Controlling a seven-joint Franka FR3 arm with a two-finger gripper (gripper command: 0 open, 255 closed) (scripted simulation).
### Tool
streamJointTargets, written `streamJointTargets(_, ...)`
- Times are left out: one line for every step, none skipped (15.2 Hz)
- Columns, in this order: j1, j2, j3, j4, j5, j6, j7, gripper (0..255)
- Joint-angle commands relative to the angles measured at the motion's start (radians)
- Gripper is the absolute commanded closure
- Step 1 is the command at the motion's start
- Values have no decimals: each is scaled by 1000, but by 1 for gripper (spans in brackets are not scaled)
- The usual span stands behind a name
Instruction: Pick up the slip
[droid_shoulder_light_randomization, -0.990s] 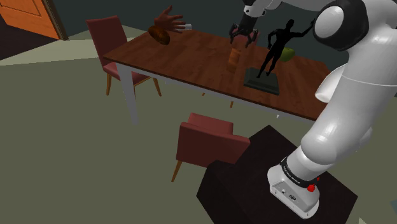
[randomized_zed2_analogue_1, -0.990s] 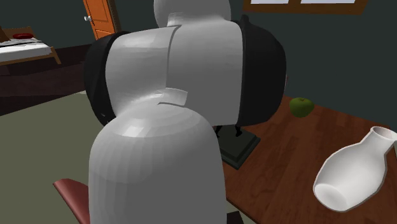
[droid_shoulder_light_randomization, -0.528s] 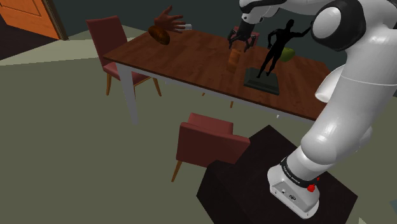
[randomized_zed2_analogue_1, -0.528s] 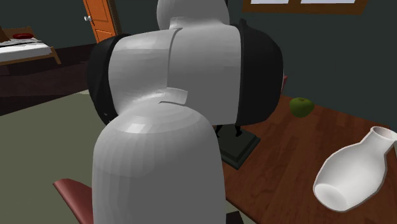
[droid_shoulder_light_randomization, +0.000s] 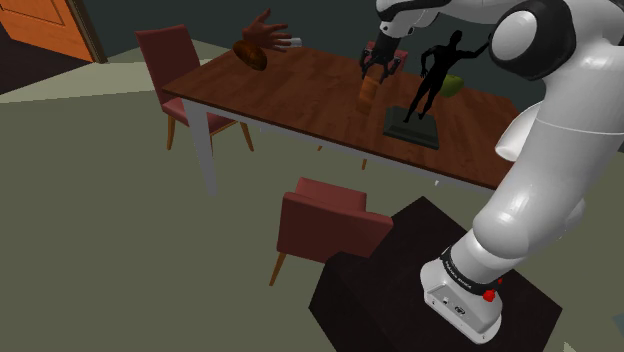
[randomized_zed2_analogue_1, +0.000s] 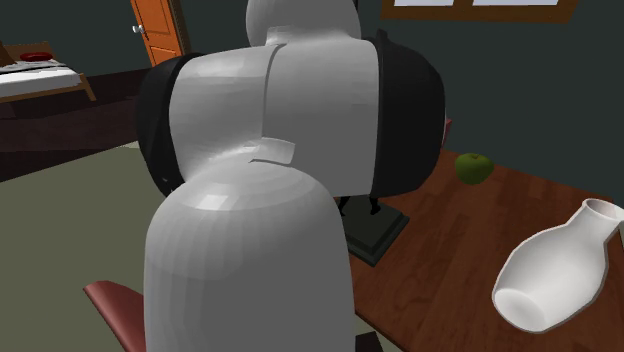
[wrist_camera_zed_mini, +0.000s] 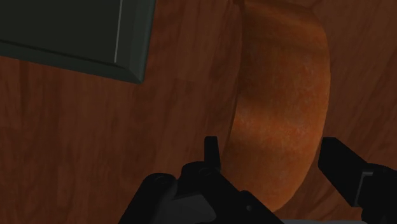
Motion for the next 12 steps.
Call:
streamJointTargets(0,0,0,-2,-1,-1,0,255)
streamJointTargets(-1,3,0,1,0,0,-2,255)
streamJointTargets(-1,2,-1,11,-1,-13,0,255)
streamJointTargets(-2,0,-1,22,-1,-25,1,255)
streamJointTargets(-2,-1,-1,34,-2,-38,2,255)
streamJointTargets(-2,-2,-2,46,-3,-51,3,255)
streamJointTargets(-3,-3,-2,58,-3,-64,4,255)
streamJointTargets(-3,-4,-2,71,-4,-77,5,255)
streamJointTargets(-3,-4,-2,84,-4,-91,6,255)
streamJointTargets(-4,-4,-3,97,-5,-104,7,255)
streamJointTargets(-5,-4,-3,111,-5,-117,8,255)
streamJointTargets(-5,-4,-3,125,-5,-131,9,255)
